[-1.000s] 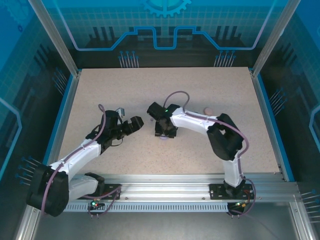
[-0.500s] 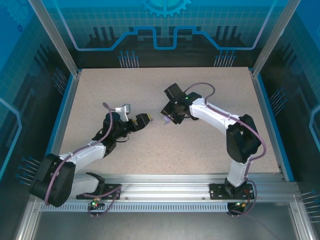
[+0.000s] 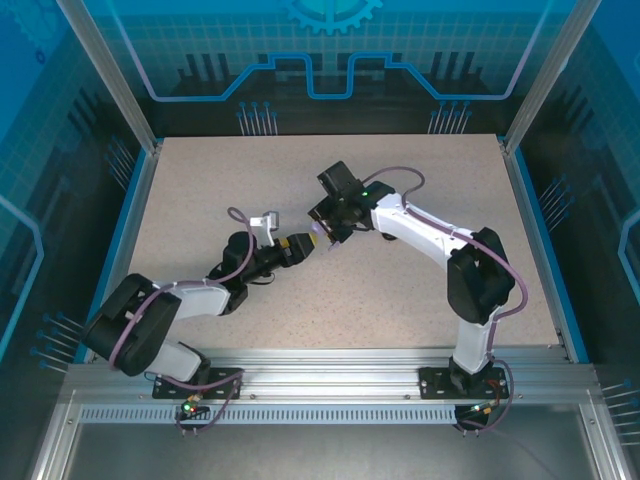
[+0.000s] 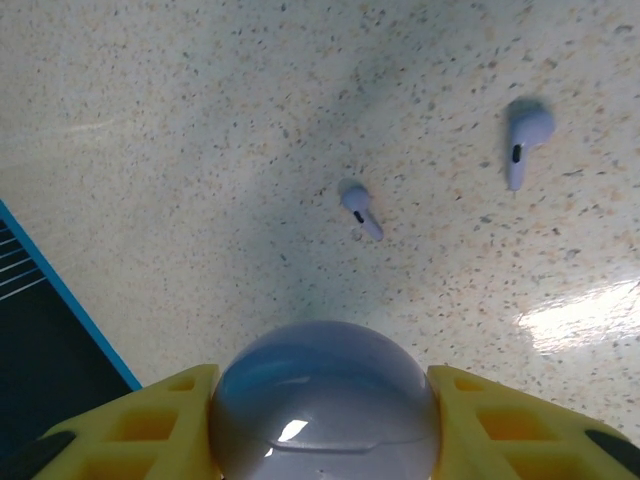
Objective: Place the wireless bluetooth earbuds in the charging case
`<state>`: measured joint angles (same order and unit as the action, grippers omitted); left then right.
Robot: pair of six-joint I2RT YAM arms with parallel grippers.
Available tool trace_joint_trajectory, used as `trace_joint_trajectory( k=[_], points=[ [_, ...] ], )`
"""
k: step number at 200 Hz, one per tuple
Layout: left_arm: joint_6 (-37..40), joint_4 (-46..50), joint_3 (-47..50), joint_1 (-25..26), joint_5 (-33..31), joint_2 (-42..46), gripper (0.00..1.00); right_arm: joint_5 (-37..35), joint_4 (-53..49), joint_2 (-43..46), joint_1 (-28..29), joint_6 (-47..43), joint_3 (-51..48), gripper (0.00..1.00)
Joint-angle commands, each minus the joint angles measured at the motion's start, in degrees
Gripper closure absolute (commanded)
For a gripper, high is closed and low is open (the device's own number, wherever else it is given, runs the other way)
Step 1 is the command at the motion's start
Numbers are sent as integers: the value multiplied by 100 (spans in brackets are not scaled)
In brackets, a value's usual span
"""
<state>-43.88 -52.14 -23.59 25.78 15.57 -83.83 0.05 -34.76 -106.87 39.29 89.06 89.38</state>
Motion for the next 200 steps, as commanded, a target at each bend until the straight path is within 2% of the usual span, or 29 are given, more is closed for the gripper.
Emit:
trace_joint_trajectory(
  k=[1, 27, 142, 200],
  points=[
    [-7, -620, -3, 40, -166, -147, 29, -8, -5, -128, 95, 147, 159, 66],
    [6, -681, -49, 39, -276, -212, 37, 20, 65, -112, 134, 170, 87, 66],
    [-161, -983, -478, 33, -353, -762, 45, 118, 180, -107, 234, 165, 88, 66],
    [-274, -1211, -515, 41, -387, -983, 59, 153, 233, -136, 251, 189, 107, 66]
  ],
)
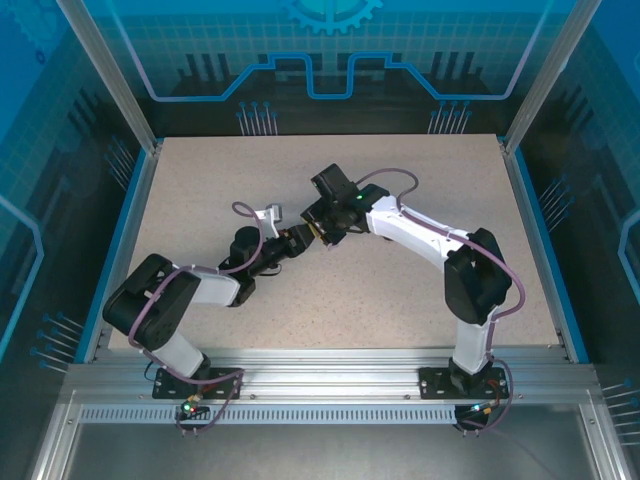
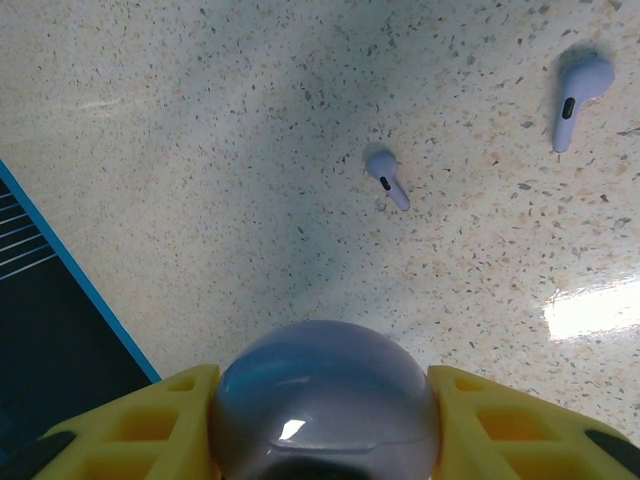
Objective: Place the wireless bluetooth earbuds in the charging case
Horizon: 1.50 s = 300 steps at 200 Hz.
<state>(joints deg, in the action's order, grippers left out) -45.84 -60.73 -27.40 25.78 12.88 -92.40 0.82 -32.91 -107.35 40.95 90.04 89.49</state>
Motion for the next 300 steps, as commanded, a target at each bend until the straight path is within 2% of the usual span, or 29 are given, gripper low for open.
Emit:
trace_joint_trajectory(
  k=[1, 25, 85, 101, 115, 126, 152, 184, 216, 258, 300],
  points=[
    [-80, -356, -134, 37, -128, -128, 60, 76, 47, -90, 87, 92, 100, 66],
    [-129, -431, -130, 36, -181, -186, 64, 93, 56, -90, 82, 93, 92, 66],
    [-213, -476, -143, 41, -148, -218, 93, 77, 138, -19, 67, 134, 21, 64],
    [-219, -428, -111, 36, -130, -161, 99, 70, 165, 12, 25, 137, 36, 56],
    [-214, -367, -71, 41, -119, -80, 100, 35, 195, 72, -56, 59, 71, 39],
    [-236, -277, -33, 41, -94, 19, 100, -24, 185, 171, -149, 9, 42, 29],
    [-186, 192, -55, 41, 66, 323, 100, -165, 219, 601, -403, -296, -249, 25],
    [64, 1099, -272, 32, 472, 753, 100, -212, 321, 1346, -706, -1134, -1034, 24],
    [372, 2025, -602, 4, 1027, 1124, 100, -46, 1007, 2229, -986, -2391, -2230, 24],
    [773, 3006, -1105, -38, 1776, 1490, 100, 786, 2137, 3406, -1151, -4744, -3422, 24],
    [893, 3252, -1399, -38, 2358, 1516, 100, 1518, 2462, 3964, -1159, -5615, -3776, 24]
  ],
)
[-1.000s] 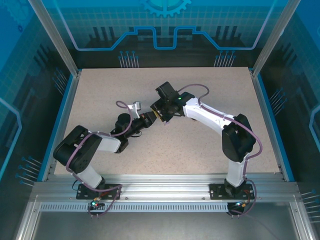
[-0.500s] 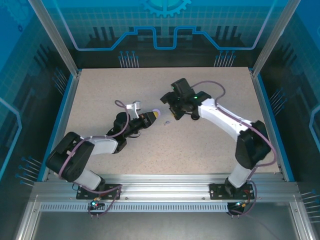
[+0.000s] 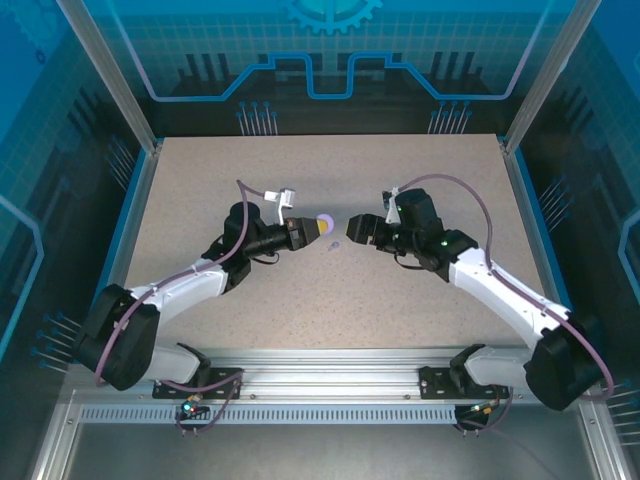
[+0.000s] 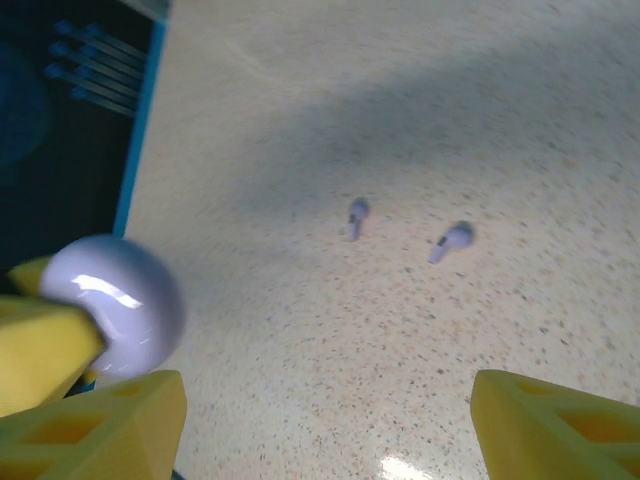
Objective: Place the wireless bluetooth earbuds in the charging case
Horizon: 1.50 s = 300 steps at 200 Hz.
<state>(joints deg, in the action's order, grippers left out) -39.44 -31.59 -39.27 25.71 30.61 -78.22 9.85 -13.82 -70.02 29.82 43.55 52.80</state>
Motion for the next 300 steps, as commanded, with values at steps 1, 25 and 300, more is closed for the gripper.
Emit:
trace_joint_trajectory(
  k=[1, 25, 300],
  points=[
    [248, 339, -217, -31, 595, 96, 100, 620, 560, 233, -47, -969, -109, 24],
    [226, 294, -265, -24, 750, 78, 100, 795, 690, 236, -47, -1007, -120, 25],
    [121, 312, -276, 118, 811, 246, 100, 643, 831, -381, -468, -512, -415, 34]
  ],
)
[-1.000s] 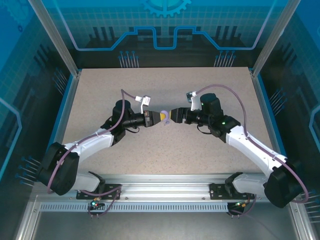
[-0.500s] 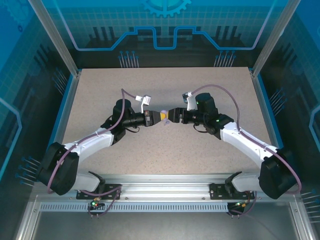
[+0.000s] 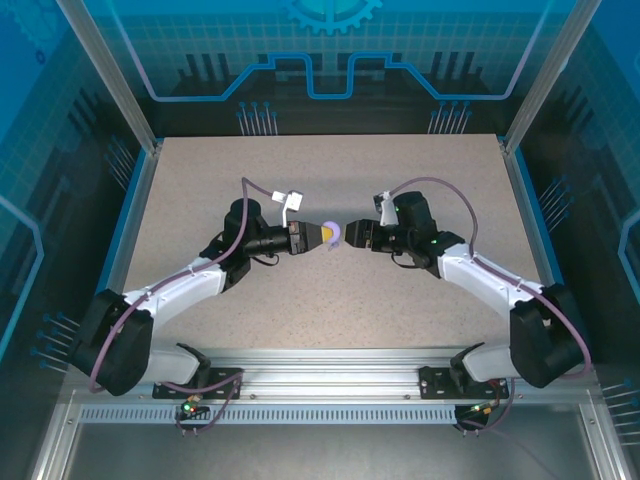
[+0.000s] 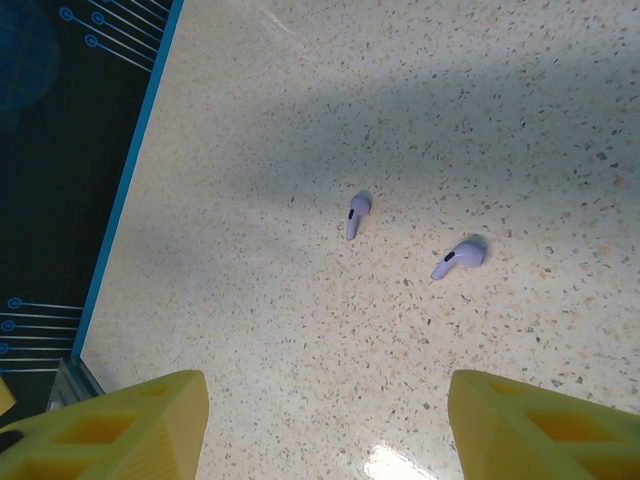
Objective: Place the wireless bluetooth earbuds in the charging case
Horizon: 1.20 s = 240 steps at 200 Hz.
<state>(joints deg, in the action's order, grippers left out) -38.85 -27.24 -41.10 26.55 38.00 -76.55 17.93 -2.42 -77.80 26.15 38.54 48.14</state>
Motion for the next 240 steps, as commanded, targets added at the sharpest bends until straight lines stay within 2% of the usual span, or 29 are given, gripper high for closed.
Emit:
trace_joint_trajectory(
  k=[1, 17, 35, 63, 90, 109, 190, 240],
  points=[
    [62, -123, -87, 31, 70, 79, 100, -180, -333, 415, -105, -4, 57, 34],
    [78, -182, -49, 34, -14, 84, 100, -373, -594, 619, -125, 230, 130, 33],
    [140, -235, -4, 28, -107, 79, 100, -580, -986, 731, -111, 749, 410, 27],
    [261, -332, 44, 39, -301, 49, 100, -755, -1716, 548, -85, 2041, 895, 21],
    [417, -422, 100, 104, -576, 26, 100, -681, -1565, 274, 136, 3150, 1068, 19],
    [525, -501, 168, 131, -693, 28, 100, -912, -1429, 140, 383, 3652, 1148, 19],
    [648, -543, 132, 179, -653, -140, 100, -1336, -1410, -513, 1091, 4117, 1982, 21],
    [708, -559, 130, 184, -737, -142, 100, -1371, -1297, -700, 1309, 4292, 2037, 33]
  ],
)
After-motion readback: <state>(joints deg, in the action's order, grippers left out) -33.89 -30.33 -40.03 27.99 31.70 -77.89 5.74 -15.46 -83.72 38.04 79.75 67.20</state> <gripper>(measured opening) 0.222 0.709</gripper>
